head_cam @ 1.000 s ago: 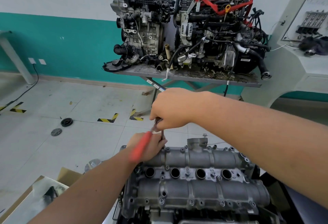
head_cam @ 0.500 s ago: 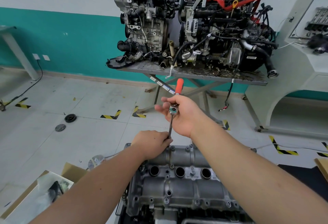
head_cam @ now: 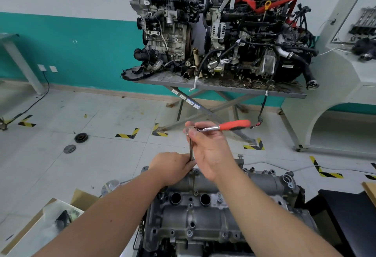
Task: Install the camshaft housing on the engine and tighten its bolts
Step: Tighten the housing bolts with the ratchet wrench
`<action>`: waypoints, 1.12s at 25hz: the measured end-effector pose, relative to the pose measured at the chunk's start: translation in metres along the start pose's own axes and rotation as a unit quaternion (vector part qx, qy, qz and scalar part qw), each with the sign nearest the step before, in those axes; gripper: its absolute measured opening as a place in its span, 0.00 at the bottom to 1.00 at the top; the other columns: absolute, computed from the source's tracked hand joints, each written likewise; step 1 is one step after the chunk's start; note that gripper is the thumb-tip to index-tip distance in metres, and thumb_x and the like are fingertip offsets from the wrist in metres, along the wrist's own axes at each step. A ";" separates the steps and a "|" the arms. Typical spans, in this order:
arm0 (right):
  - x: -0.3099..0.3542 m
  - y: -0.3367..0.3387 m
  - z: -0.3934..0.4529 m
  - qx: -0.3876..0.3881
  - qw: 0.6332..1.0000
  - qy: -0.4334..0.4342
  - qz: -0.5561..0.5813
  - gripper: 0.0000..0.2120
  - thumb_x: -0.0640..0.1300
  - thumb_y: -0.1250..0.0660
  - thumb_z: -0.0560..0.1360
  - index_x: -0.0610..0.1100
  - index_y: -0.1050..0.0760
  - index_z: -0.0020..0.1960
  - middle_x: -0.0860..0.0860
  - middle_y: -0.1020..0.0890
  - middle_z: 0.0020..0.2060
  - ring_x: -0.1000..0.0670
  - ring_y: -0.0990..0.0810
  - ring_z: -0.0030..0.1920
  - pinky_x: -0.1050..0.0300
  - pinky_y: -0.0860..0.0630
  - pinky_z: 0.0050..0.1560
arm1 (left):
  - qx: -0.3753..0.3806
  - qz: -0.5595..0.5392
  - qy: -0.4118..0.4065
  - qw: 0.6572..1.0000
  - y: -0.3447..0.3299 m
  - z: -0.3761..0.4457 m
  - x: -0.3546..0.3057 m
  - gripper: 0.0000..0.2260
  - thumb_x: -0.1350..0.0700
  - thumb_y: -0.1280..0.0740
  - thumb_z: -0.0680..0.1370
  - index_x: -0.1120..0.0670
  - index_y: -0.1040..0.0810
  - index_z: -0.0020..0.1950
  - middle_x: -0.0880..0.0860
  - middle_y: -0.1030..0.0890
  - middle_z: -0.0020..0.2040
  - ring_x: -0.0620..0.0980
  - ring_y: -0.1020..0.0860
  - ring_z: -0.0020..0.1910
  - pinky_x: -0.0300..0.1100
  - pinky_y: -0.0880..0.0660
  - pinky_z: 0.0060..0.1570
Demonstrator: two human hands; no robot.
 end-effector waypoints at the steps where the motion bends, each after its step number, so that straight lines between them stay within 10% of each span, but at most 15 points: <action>1: 0.001 0.003 -0.003 -0.010 0.998 0.031 -0.052 0.12 0.33 0.28 0.70 0.50 0.16 0.41 0.46 0.14 0.44 0.49 0.16 0.48 0.57 0.21 0.53 | -0.002 0.003 0.000 1.000 0.000 0.000 0.000 0.19 0.37 0.54 0.82 0.46 0.36 0.39 0.48 0.22 0.37 0.52 0.26 0.35 0.45 0.34 0.35; 7: 0.040 -0.009 -0.023 0.061 0.840 0.272 -0.465 0.11 0.49 0.36 0.80 0.52 0.19 0.60 0.52 0.20 0.61 0.55 0.22 0.63 0.60 0.27 0.63 | 0.019 0.017 0.019 1.000 -0.002 0.001 0.004 0.15 0.38 0.53 0.83 0.43 0.36 0.42 0.43 0.32 0.32 0.49 0.31 0.32 0.45 0.37 0.35; 12: 0.045 -0.055 -0.038 0.181 0.546 0.453 -0.681 0.12 0.38 0.31 0.78 0.40 0.18 0.61 0.42 0.22 0.66 0.40 0.21 0.62 0.44 0.21 0.56 | 0.039 0.050 0.013 0.998 0.000 0.000 -0.002 0.14 0.45 0.51 0.83 0.49 0.35 0.42 0.50 0.22 0.41 0.52 0.25 0.38 0.46 0.33 0.37; 17: 0.022 -0.090 -0.039 0.314 0.346 0.424 -0.776 0.10 0.36 0.35 0.77 0.41 0.19 0.56 0.44 0.18 0.57 0.41 0.20 0.60 0.47 0.25 0.57 | 0.082 0.010 0.100 0.991 -0.011 -0.005 0.018 0.03 0.55 0.36 0.77 0.53 0.23 0.48 0.52 0.20 0.46 0.53 0.20 0.47 0.38 0.28 0.36; 20: 0.006 -0.096 -0.022 0.306 0.230 0.303 -0.873 0.11 0.45 0.47 0.83 0.42 0.28 0.57 0.46 0.22 0.49 0.42 0.23 0.48 0.45 0.29 0.56 | 0.014 -0.082 0.047 0.995 -0.002 -0.006 0.009 0.14 0.49 0.41 0.82 0.56 0.21 0.57 0.55 0.18 0.54 0.57 0.20 0.52 0.41 0.27 0.42; 25: 0.016 -0.097 0.021 0.171 0.333 0.068 -0.925 0.05 0.39 0.42 0.79 0.42 0.35 0.44 0.50 0.30 0.32 0.49 0.31 0.30 0.55 0.37 0.32 | -0.004 0.035 0.009 0.999 0.001 -0.001 0.001 0.18 0.38 0.54 0.83 0.46 0.30 0.48 0.50 0.19 0.44 0.52 0.27 0.38 0.46 0.33 0.36; 26: 0.020 -0.084 0.031 0.150 0.393 -0.004 -0.907 0.07 0.40 0.41 0.79 0.42 0.32 0.42 0.50 0.25 0.33 0.48 0.27 0.31 0.54 0.35 0.31 | 0.003 0.030 0.014 0.999 -0.001 -0.001 0.004 0.18 0.37 0.53 0.83 0.45 0.30 0.49 0.48 0.20 0.42 0.51 0.27 0.37 0.45 0.34 0.35; 28: 0.020 -0.055 0.039 0.100 0.629 -0.156 -0.755 0.07 0.41 0.39 0.81 0.40 0.25 0.46 0.48 0.16 0.34 0.47 0.17 0.34 0.53 0.25 0.37 | 0.006 0.027 0.010 1.000 -0.001 -0.001 0.004 0.19 0.36 0.53 0.83 0.45 0.27 0.53 0.47 0.20 0.41 0.52 0.23 0.40 0.46 0.35 0.35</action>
Point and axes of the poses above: each hand's wrist, its own z-axis towards the middle knuckle, its own y-axis out of the back of the hand, x = y × z, the point moved 10 cm from there along z, towards the middle knuckle
